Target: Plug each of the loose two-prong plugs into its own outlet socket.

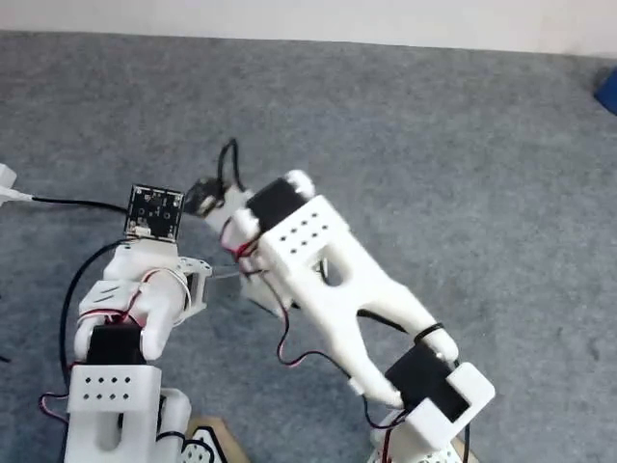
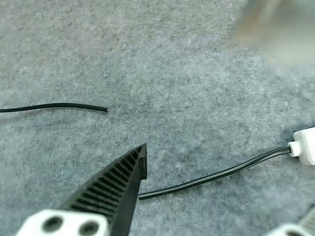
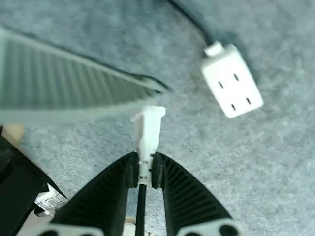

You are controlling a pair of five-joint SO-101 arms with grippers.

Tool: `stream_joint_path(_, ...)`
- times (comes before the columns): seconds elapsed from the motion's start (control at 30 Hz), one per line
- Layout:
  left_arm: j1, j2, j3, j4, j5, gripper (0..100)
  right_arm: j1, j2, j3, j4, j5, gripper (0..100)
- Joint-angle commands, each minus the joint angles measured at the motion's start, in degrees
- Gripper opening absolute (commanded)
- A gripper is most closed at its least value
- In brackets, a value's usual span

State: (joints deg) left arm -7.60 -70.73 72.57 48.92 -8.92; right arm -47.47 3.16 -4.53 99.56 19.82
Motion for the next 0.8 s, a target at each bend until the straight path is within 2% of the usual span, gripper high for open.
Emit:
stream_joint_path(0.0,1.0,0.0,-1.5,-1.1,0.4,51,-2.8,-0.6,-0.3,1.3,-0.5,0.9)
stream_joint_path(0.17,1.2,0.0,2.8,-3.4,0.2,51,-1.8,-3.7,-0.7,1.4,-0.6,0.9)
stream_joint_path(0.37,6.0,0.0,6.1,-3.3,0.1,51,0.0,-10.2,-0.8,1.0,-0.4,0.9)
stream_joint_path(0.77,11.0,0.0,8.7,-2.6,0.0,51,1.6,-10.4,-0.8,0.7,-0.8,0.9)
